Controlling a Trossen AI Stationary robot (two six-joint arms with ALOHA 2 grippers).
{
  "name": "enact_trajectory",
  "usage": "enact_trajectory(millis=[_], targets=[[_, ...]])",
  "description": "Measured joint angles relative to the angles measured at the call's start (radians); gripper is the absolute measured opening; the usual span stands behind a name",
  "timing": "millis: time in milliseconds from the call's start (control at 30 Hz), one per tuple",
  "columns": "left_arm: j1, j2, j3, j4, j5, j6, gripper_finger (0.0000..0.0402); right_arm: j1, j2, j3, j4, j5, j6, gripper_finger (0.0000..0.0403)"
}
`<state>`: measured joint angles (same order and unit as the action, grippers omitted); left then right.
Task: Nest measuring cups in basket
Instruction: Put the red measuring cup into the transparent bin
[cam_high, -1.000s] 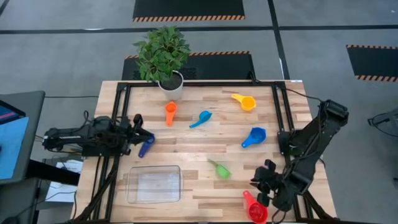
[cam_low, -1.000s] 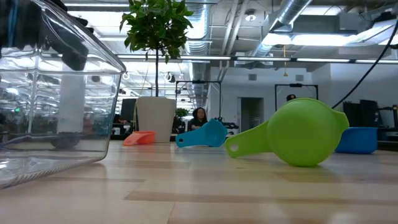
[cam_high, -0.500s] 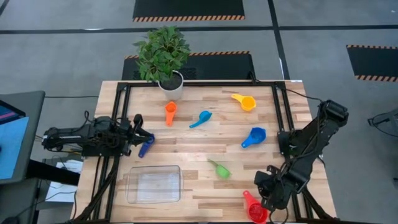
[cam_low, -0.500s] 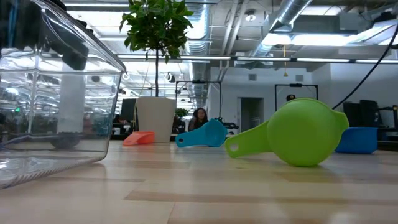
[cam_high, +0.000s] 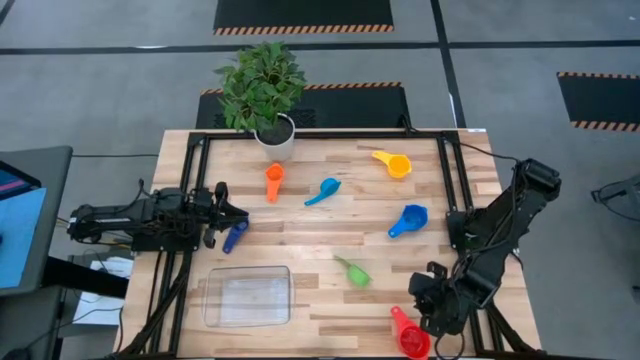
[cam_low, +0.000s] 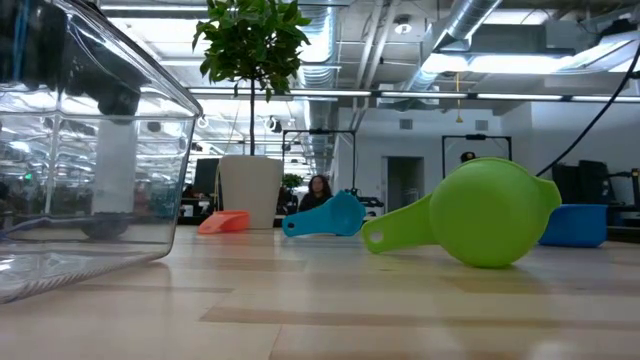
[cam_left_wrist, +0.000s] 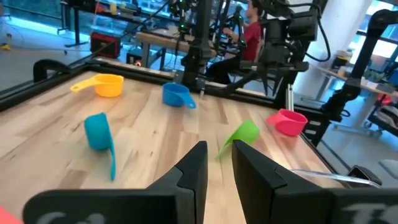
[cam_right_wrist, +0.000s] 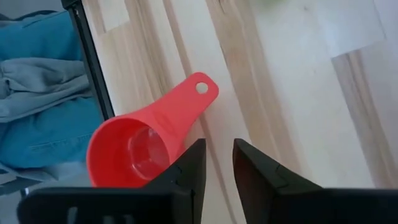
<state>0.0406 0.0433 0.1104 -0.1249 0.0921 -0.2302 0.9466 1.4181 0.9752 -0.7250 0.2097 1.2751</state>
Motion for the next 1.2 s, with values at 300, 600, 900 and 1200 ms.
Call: enact_trajectory(millis=[300, 600, 900, 1200], targets=[[0.0, 0.0, 0.0, 0.0, -0.023, 0.001, 0.0062, 0.023, 0.0, 0.0, 0.087, -0.045, 0.017, 0.0133], [0.0, 0.0, 0.0, -0.001, -0.085, 0.001, 0.0062, 0.08, 0.001, 0.0, 0.158, -0.049, 0.154, 0.0133], [0.0, 0.0, 0.0, -0.058, -0.085, 0.001, 0.0062, 0.108, 0.041, 0.0, 0.157, 0.011, 0.182, 0.0119], [0.0, 0.0, 0.0, -0.06, -0.085, 0.002, 0.0062, 0.105, 0.139, 0.0, 0.168, -0.03, 0.195, 0.0154]])
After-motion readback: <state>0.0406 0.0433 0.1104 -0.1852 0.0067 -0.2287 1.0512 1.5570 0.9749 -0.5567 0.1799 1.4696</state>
